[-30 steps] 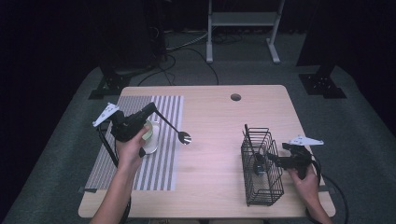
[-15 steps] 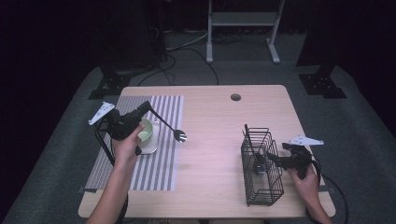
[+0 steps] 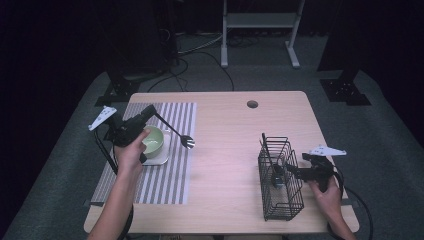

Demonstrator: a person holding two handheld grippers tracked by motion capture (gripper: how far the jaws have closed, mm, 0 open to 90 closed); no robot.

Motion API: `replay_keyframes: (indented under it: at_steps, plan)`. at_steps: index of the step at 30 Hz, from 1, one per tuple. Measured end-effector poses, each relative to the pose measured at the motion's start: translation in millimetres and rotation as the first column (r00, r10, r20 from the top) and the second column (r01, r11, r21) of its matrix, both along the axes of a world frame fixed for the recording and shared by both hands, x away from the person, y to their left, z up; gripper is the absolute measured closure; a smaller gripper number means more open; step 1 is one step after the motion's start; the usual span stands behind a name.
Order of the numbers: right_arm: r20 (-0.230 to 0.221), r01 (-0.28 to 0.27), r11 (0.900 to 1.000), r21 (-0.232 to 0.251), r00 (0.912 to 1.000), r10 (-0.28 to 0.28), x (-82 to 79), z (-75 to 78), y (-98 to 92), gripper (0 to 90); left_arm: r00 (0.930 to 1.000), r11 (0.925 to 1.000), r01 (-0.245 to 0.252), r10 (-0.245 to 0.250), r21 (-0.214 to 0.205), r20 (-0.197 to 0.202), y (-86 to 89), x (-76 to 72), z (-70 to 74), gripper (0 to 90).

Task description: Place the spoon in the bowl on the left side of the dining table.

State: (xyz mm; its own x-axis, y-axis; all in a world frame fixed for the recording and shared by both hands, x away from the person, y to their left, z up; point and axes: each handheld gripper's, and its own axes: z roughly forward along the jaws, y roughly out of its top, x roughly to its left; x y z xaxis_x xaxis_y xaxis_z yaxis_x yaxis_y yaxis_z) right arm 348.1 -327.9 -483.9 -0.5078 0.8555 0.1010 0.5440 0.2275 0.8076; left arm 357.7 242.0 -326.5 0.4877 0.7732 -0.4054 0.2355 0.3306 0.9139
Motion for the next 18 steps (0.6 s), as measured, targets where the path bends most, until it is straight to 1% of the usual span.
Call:
replay_keyframes:
  at_steps: [4,10,18]
  plan:
    - [0.000,0.000,1.0000,0.000,1.0000,0.000,0.0,0.0,0.0,13.0,0.9999,0.9999,-0.013,0.013,0.001,0.002,4.6,0.7,1.8,89.6]
    - [-0.001,0.001,1.0000,-0.002,1.0000,-0.001,0.1,0.0,0.2,13.0,0.9995,0.9994,-0.032,0.032,0.016,0.005,11.0,1.2,4.5,89.6]
    - [-0.002,0.000,1.0000,-0.005,1.0000,0.000,0.2,-0.1,0.5,13.0,0.9981,0.9981,-0.061,0.061,0.013,-0.003,20.7,3.3,5.5,89.6]
